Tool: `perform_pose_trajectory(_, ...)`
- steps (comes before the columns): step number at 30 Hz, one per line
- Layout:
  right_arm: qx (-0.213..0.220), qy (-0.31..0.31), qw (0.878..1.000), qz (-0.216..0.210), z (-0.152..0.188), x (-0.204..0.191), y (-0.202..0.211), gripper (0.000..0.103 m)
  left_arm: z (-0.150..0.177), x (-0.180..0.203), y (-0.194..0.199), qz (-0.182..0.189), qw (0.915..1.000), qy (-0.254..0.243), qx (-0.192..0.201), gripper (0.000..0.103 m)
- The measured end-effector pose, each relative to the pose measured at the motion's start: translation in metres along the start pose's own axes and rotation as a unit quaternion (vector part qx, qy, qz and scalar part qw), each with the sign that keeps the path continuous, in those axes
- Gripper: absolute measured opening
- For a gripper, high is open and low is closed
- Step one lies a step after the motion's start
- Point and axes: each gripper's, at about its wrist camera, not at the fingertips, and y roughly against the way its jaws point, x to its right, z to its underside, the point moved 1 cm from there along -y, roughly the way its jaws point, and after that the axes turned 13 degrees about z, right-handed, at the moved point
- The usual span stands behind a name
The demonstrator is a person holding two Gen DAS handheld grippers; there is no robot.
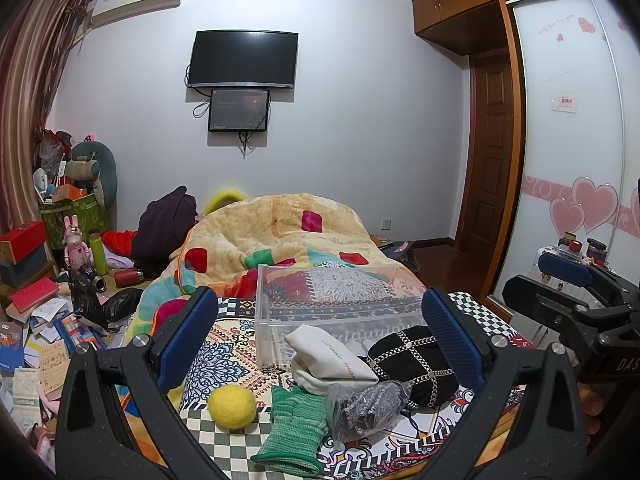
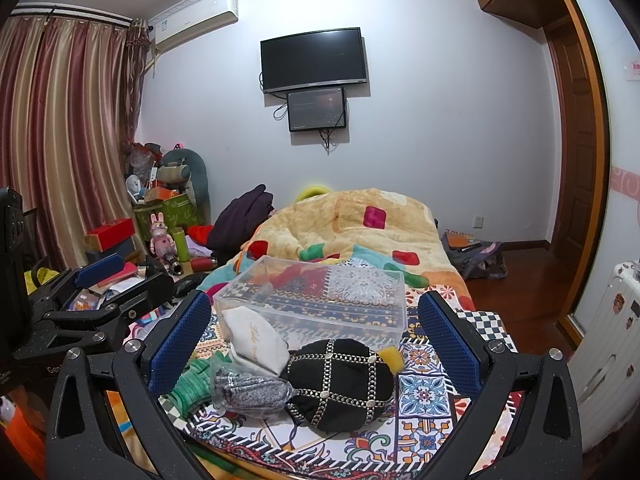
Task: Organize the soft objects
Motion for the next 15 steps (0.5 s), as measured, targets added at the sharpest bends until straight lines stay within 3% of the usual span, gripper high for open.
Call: perform_pose_trajectory(15,0.000,-0.001,1.000,0.000,0.0006,-0.0001,0.0001,0.103,-0.0031,0.0018,0.0036,0.005,1.0000,-0.005,-0.005,0.103)
